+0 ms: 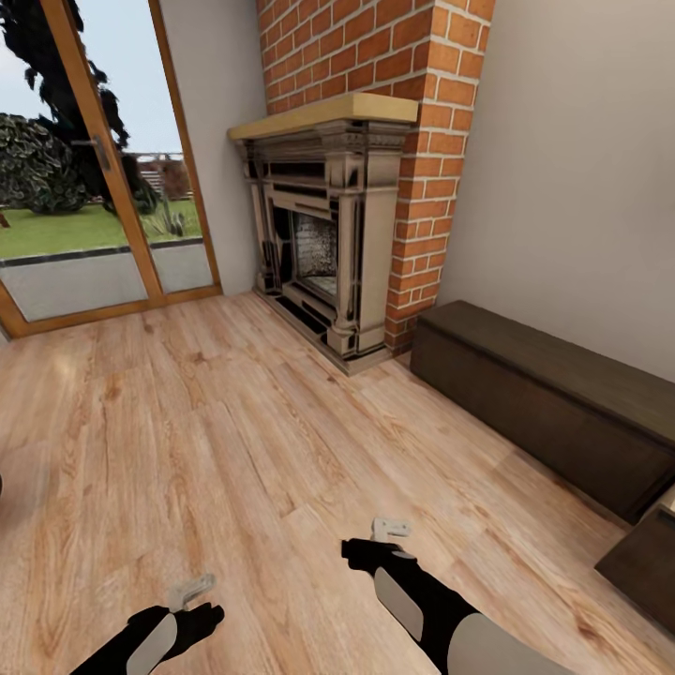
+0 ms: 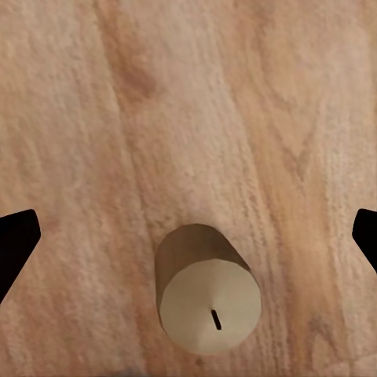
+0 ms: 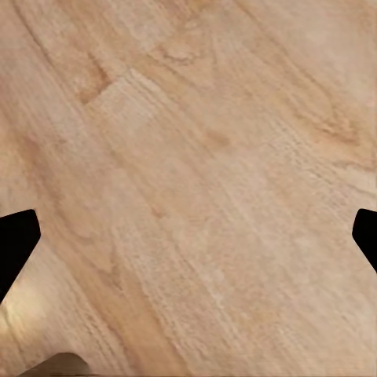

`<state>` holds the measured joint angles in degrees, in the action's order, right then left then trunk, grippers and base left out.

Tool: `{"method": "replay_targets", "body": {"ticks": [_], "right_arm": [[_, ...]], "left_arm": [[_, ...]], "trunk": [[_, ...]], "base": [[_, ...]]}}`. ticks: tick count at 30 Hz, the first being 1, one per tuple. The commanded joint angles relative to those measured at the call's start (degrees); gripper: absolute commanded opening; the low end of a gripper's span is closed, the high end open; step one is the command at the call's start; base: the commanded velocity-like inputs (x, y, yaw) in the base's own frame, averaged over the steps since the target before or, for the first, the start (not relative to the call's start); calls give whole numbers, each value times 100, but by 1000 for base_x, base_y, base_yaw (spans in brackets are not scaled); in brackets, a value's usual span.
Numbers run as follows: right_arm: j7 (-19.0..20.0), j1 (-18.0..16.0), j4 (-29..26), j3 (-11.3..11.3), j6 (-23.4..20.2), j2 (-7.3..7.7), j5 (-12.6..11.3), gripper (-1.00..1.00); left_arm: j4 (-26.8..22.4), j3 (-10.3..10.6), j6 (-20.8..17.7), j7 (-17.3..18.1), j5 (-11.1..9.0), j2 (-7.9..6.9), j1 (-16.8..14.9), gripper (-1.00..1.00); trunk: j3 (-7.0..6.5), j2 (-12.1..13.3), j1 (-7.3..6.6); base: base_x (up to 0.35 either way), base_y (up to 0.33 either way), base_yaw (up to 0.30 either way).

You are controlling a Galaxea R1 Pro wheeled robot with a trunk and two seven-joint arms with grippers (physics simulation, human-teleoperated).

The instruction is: Place each of the two pumpkins and all three candles from the living room inside a cabinet in the living room (use any cabinet), then make sure every cabinet is closed, and position the cauldron so it is next to a table in the living room.

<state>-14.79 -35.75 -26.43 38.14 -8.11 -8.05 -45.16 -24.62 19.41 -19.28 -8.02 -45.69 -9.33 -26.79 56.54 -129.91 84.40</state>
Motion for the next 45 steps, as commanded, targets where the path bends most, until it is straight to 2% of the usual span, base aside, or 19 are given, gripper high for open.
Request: {"method": "replay_targets", "body": {"ticks": [1,11,12,15,18,22,25,32,37,41,45], "right_arm": [[89,-4,-11,40,-17,5,-34,100],[1534,-9,-170,34,-113,113,-33,100],[1788,-9,-304,28,-278,116,-37,100],[2023,-8,-457,-21,-739,118,-82,100],[2292,-9,-858,-111,-1092,126,-101,100],[2419,-15,-1128,-454,-1177,135,-96,100],[2451,-24,-1205,-540,-1203,136,-95,100],[2612,-34,-1231,-594,-1218,157,-100,100],[2924,-35,-1237,-604,-1239,229,-106,100],[3033,-35,-1261,-606,-1245,247,-109,100],[3055,-37,-1273,-606,-1252,250,-115,100]], "left_arm": [[-16,45,-15,-51,-61,-7,-2,100],[-16,48,-41,-24,-68,7,-2,100],[-16,66,-46,-19,-74,9,-2,100],[-12,98,-49,-13,-75,22,-3,100],[-9,124,-50,-11,-71,34,-2,100],[-8,121,-57,0,-64,48,-2,100],[-7,118,-57,9,-63,63,-2,100],[50,120,-51,46,-56,93,-2,100],[283,131,-10,53,-32,229,-2,100],[559,147,77,54,-3,433,11,100],[788,226,289,55,13,497,15,100]], "trunk": [[24,-44,22],[203,-445,241],[221,-485,263],[275,-605,329],[329,-726,395],[401,-886,483],[455,-1007,549],[580,-1287,702],[686,-1338,737],[775,-1343,748],[863,-1348,758]], "base": [[0,0,0],[0,0,0],[0,0,0],[0,0,0],[0,0,0],[0,0,0],[0,0,0],[0,0,0],[0,0,0],[0,0,0],[0,0,0]]}}
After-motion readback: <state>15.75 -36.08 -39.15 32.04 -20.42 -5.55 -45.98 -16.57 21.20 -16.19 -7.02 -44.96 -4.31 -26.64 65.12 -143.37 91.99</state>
